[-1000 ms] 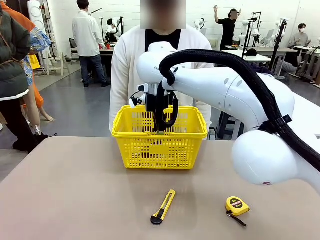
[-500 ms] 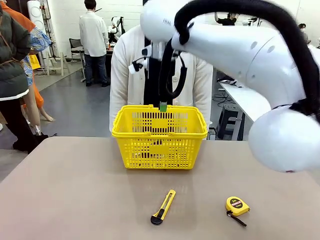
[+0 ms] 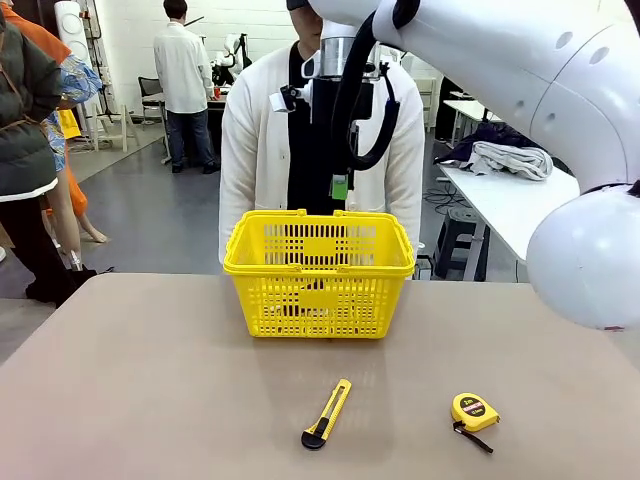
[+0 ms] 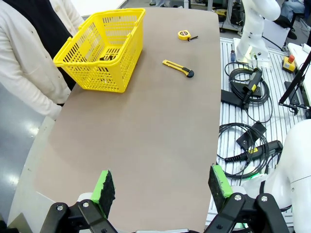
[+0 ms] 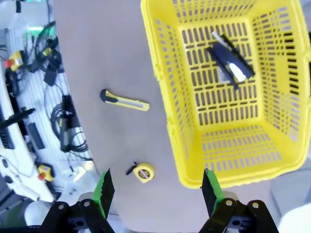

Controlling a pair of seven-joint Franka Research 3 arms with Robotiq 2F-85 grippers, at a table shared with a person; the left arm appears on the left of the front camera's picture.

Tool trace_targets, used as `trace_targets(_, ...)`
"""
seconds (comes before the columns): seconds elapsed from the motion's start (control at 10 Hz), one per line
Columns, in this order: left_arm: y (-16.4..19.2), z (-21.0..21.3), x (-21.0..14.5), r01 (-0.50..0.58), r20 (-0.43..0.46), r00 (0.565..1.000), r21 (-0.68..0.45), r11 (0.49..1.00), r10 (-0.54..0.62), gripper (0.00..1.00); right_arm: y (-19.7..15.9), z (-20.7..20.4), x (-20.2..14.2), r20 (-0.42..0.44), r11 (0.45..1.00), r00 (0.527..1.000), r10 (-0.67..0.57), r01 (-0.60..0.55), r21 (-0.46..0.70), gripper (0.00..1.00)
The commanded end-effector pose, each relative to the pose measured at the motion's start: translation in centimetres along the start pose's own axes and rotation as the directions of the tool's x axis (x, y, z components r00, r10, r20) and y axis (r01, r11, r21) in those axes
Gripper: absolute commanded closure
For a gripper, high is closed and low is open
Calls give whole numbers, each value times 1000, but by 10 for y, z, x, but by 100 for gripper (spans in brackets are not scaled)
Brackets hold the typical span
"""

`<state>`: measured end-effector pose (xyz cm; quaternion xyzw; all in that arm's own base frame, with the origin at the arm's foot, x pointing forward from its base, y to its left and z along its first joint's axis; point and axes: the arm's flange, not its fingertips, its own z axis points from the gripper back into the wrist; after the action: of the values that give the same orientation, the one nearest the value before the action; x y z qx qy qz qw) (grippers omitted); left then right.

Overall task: Place the items the person wants into the basket.
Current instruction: Pick up the item the person points to and place it in the Market Basket.

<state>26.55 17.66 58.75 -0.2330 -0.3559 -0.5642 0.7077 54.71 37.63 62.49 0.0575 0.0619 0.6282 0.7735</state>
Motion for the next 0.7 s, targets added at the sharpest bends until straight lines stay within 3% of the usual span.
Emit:
trace_targets(0.0,0,2,0,22,16,1000,-1,1000,-22,0,83,-116,-106,42,994,995,-94,92,59,6)
trace_targets(0.2,0,2,0,22,16,1000,-1,1000,-22,0,95,-142,-134,80,985,986,-148,140,102,6)
trace_targets(0.4,0,2,0,22,16,1000,-1,1000,-22,0,106,-168,-151,18,956,977,-210,202,214,6)
trace_targets(0.6,0,2,0,22,16,1000,-1,1000,-22,0,118,-178,-164,36,948,969,-246,233,217,6)
